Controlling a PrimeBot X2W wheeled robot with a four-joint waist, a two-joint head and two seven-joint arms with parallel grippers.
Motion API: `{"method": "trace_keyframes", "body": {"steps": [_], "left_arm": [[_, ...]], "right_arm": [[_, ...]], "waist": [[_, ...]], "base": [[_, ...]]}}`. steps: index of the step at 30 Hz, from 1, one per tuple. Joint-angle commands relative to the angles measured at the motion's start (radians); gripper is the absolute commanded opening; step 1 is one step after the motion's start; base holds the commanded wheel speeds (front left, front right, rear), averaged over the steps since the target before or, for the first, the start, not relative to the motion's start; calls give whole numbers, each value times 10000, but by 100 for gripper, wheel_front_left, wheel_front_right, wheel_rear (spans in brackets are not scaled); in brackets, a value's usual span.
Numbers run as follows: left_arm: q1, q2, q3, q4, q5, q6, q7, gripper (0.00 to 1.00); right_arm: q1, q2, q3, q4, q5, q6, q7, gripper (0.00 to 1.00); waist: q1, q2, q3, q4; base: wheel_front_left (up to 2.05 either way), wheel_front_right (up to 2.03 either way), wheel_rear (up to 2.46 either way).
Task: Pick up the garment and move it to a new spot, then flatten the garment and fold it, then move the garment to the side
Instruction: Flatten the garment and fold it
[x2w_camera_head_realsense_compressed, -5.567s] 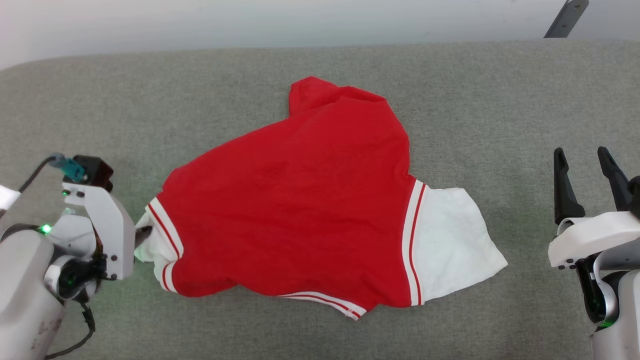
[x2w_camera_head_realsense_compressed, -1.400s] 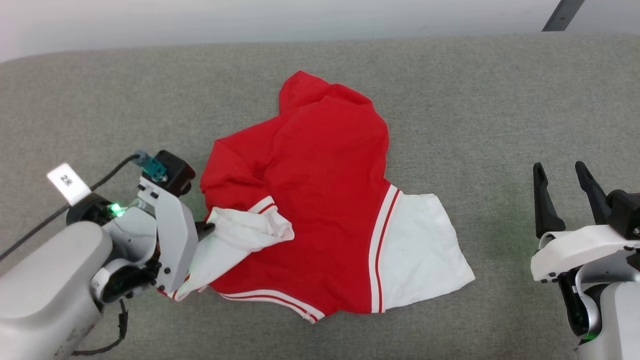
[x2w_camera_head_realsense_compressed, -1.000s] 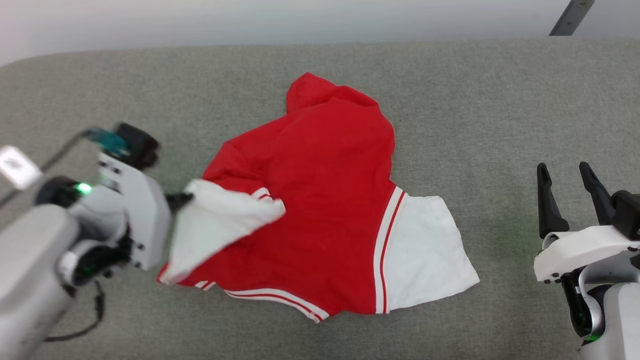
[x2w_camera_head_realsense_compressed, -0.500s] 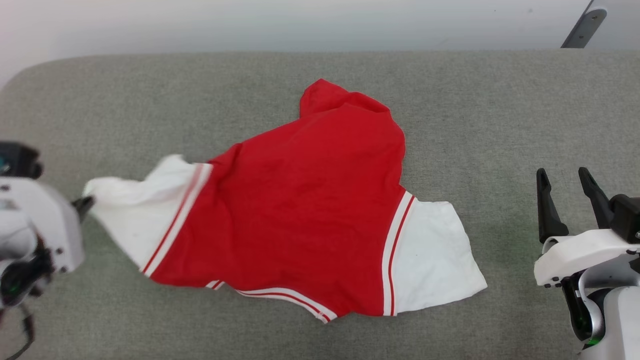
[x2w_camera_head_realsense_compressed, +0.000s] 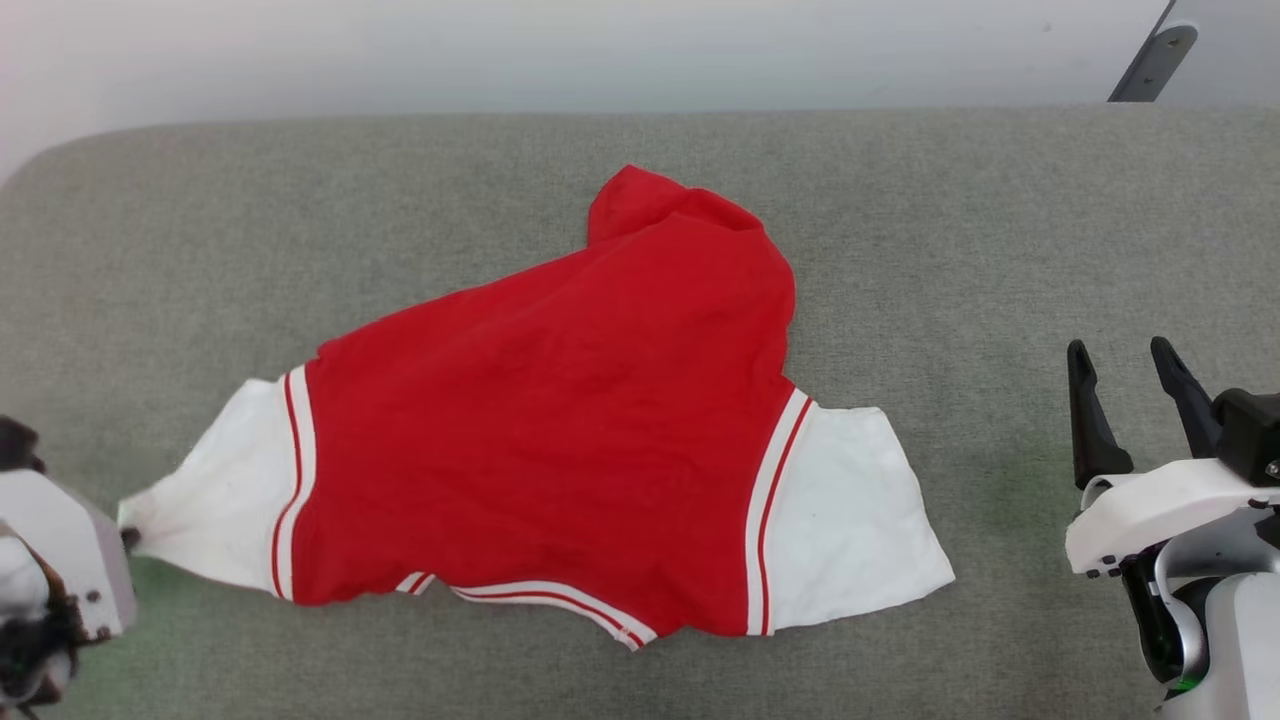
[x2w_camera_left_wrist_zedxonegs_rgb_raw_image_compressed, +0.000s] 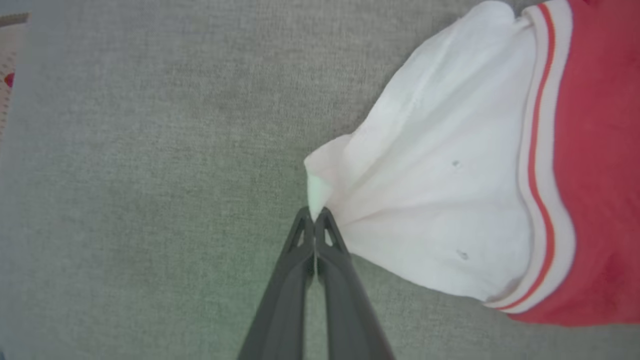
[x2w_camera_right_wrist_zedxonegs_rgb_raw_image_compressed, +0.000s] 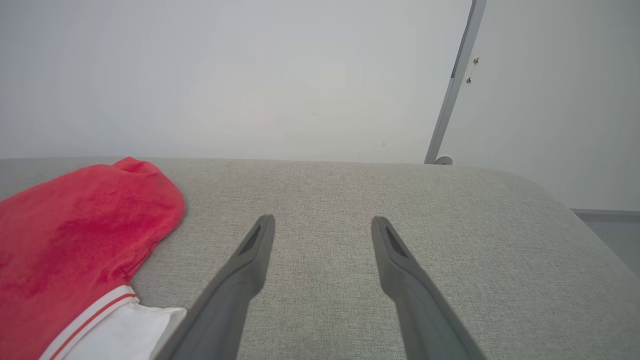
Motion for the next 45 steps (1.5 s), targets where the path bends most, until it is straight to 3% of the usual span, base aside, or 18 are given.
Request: {"method": "trace_keyframes", "body": {"steps": [1,3,4,5,6,7,23,35,36,37,38,45], "left_arm": [[104,-50,-78,148,88,-80,15,0],[111,-137,-165,310,82,-190,78,0],[73,-154,-199,383,134,-240,99,20],[19,-188,-192,435,120,-283,103,46],[-50,-201,-197,456,130,-340,116,85],[-113,-205,-206,485,151,-357,145,100],[-1439,45,-1136,643,1474,-1123,1049,100],[-1853,-360,-1425,1703,1415,-1598,1697,100],[-1812,-447,-1440,1773,1282,-1644,1868,75],[-1745,-524,-1478,1808,1161,-1715,2085,31],[-1716,-592,-1498,1826,1094,-1737,2207,0],[-1720,-700,-1571,1856,877,-1888,2392,0]], "right_arm": [[44,-37,32,13,-4,-16,10,100],[59,-42,32,21,-8,-16,21,100],[60,-46,28,20,-7,-16,21,100],[61,-54,24,17,-3,-16,20,100],[62,-66,28,6,3,-16,24,100],[61,-76,27,-14,15,-16,28,100],[-103,-182,2,-729,65,-16,187,100],[320,-105,-42,-1967,36,-16,706,100],[350,-123,10,-2067,67,-16,838,100],[401,-169,90,-2177,116,-16,994,100],[460,-207,142,-2286,167,-16,1150,100],[1209,-508,902,-3152,1188,-16,3269,100]], "waist": [[0,-1,-25,-8],[0,-1,-54,-9],[0,-1,-64,-5],[0,-1,-74,0],[0,-1,-82,3],[0,-1,-85,7],[0,-1,563,-85],[0,-1,1179,-231],[0,-1,1200,-227],[0,-1,1219,-212],[0,-1,1232,-191],[0,-1,1206,-64]], "base": [[0,0,0],[0,0,0],[0,0,0],[0,0,0],[0,0,0],[0,0,0],[0,0,0],[0,0,0],[0,0,0],[0,0,0],[0,0,0],[0,0,0]]}}
